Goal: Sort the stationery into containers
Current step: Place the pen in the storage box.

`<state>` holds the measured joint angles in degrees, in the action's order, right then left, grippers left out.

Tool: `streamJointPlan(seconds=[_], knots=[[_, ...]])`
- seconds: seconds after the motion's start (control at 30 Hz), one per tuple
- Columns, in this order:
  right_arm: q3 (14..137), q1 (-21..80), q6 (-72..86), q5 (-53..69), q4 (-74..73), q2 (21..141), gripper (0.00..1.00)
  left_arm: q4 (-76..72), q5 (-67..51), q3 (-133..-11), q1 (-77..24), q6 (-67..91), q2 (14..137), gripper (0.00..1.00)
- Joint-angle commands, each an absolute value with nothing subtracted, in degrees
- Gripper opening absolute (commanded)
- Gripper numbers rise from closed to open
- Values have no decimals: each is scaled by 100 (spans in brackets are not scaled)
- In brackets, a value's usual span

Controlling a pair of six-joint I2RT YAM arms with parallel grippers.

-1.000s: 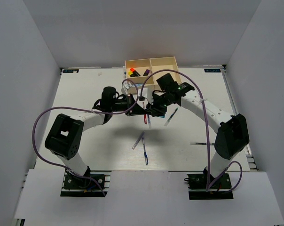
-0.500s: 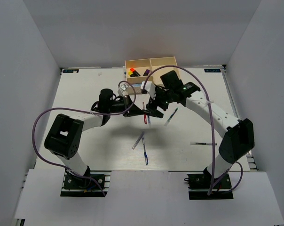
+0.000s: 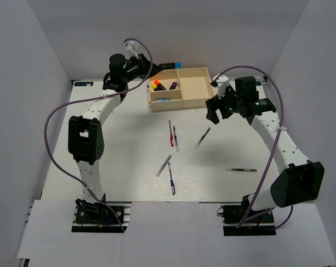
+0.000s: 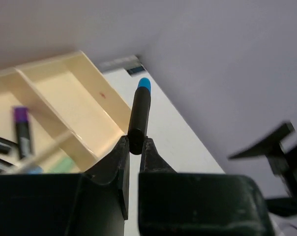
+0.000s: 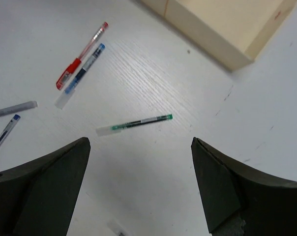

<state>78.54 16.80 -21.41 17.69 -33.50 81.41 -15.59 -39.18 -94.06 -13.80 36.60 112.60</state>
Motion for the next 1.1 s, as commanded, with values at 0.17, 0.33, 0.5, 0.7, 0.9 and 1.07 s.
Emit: streamJointPlan(seconds=[0.17,0.33,0.5,0.7,0.9,1.07], knots=[[6900,906,-1477,2039,-3208,7674,89,-1204,-2716,-11669,-1151,3007,13121,0],[6776,598,-1591,2109,-3357,7664,89,-1222,-2628,-11813,-1256,2620,13604,0],[6847,422,-1661,2259,-3498,7822,89,-1213,-2654,-11874,-1257,2418,13843,0],[6847,378,-1793,2285,-3595,7928,89,-1037,-2576,-11778,-1257,2329,13913,33],[6855,378,-2178,2215,-3770,7858,88,-879,-2461,-11760,-1257,2189,13852,75],[6671,404,-2724,1987,-4121,7638,85,-608,-2469,-11725,-1205,2145,13378,76]])
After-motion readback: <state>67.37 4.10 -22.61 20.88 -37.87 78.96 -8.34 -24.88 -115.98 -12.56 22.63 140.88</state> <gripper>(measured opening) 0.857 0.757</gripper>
